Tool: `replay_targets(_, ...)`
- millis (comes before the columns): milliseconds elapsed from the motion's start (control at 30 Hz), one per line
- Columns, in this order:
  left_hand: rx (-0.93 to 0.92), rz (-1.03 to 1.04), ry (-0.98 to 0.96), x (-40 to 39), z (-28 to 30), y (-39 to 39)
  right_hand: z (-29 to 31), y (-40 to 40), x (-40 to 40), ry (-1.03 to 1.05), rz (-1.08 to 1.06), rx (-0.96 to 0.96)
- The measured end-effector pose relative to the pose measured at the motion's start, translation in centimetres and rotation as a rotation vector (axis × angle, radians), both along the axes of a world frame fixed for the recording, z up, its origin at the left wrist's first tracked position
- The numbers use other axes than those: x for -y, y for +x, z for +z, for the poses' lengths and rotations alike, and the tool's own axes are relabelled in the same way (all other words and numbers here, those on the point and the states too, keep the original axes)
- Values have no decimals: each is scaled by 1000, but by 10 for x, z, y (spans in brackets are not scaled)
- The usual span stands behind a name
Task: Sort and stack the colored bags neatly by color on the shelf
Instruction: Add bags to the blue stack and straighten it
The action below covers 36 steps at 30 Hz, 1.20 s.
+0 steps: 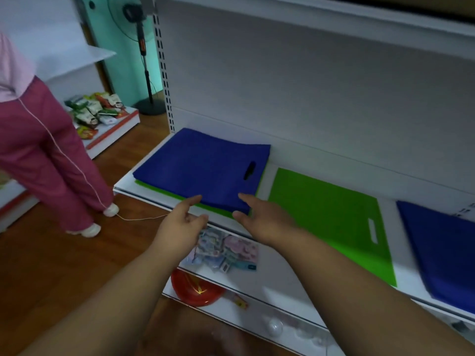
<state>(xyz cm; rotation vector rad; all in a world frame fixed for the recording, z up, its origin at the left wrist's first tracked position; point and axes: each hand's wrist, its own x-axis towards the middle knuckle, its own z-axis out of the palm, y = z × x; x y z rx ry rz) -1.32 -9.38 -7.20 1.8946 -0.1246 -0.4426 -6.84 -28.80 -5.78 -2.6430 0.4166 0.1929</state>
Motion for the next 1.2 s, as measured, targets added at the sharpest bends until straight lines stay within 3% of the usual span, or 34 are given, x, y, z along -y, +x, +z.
replay_targets(67,-133,53,-159,-3,-1,4,0,0,-5,18,-76,51)
replay_targets(167,-192,136,-260,-8,-3,10,-2,-4,-8,-35,-177,187)
replay_targets(333,-112,269,-228,-20,-9,19,-12,-30,6,-18,-196,417)
replay_targets(433,-24,346,-180,-20,-5,16,-16,-51,27,-112,-205,502)
replay_targets(667,215,92,21,34,6,-21,-8,-120,99,-218,-435,558)
replay_targets(900,593,-192,231,152,8,-104,-15,-249,190,-298,-607,530)
replay_targets(1200,697,-351,397,309,0,-241,-13,-409,326,-257,-709,348)
